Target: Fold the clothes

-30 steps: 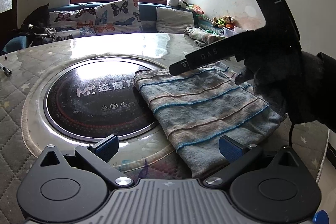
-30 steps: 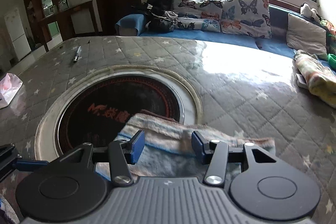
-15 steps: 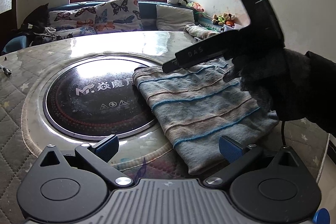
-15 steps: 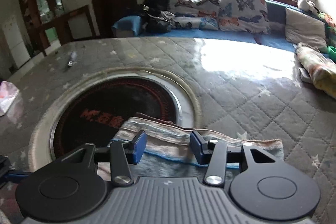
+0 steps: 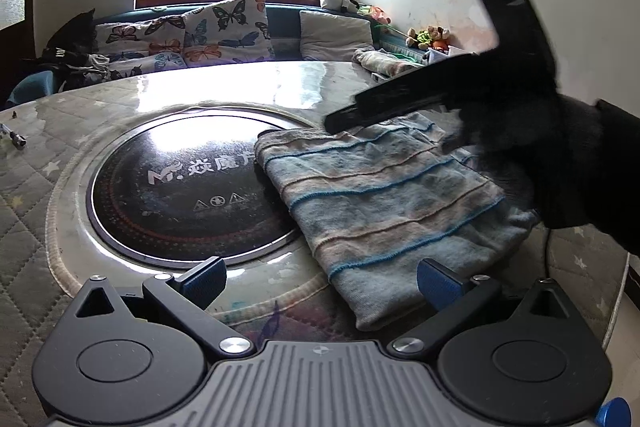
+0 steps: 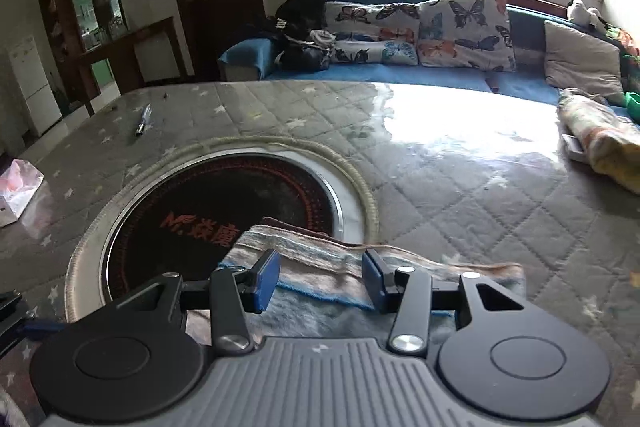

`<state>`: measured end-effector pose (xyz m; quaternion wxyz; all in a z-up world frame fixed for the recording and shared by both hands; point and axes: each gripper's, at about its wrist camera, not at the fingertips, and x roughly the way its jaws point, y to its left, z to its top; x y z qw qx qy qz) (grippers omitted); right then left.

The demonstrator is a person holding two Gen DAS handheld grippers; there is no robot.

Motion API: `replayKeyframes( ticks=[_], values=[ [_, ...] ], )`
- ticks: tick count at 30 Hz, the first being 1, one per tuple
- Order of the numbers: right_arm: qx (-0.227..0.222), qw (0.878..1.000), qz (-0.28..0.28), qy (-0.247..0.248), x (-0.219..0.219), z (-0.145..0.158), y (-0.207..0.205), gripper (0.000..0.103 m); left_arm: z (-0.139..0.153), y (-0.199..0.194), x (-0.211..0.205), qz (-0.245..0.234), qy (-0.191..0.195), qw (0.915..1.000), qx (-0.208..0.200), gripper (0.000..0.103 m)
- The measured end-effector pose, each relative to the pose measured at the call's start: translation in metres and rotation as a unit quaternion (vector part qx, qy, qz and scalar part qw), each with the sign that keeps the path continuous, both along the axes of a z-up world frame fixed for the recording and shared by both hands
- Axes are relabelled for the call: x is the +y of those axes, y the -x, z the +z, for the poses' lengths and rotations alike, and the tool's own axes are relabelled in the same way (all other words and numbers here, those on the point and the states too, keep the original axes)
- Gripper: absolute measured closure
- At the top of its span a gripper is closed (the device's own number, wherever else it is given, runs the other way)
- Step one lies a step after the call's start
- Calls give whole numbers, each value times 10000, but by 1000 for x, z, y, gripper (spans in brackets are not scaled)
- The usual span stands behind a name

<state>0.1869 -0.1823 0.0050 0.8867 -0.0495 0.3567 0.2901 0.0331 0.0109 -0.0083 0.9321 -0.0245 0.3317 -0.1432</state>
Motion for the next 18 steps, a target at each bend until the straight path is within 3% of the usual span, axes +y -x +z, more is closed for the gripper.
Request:
replayKeyframes(
  ticks=[5,9,18],
  values=[
    [62,9996,-245,101,-20,-1,-2,56,-1,0,-2,-20,-8,10000,14,0],
    [444,9980,-456,-34,-29,-19,-16,56,-1,0,-3,-9,-32,10000,32,0],
    [197,9979,-597,-156,-49,-4,-12,56,-4,-1,-2,60,-59,9999,104,0]
  ],
)
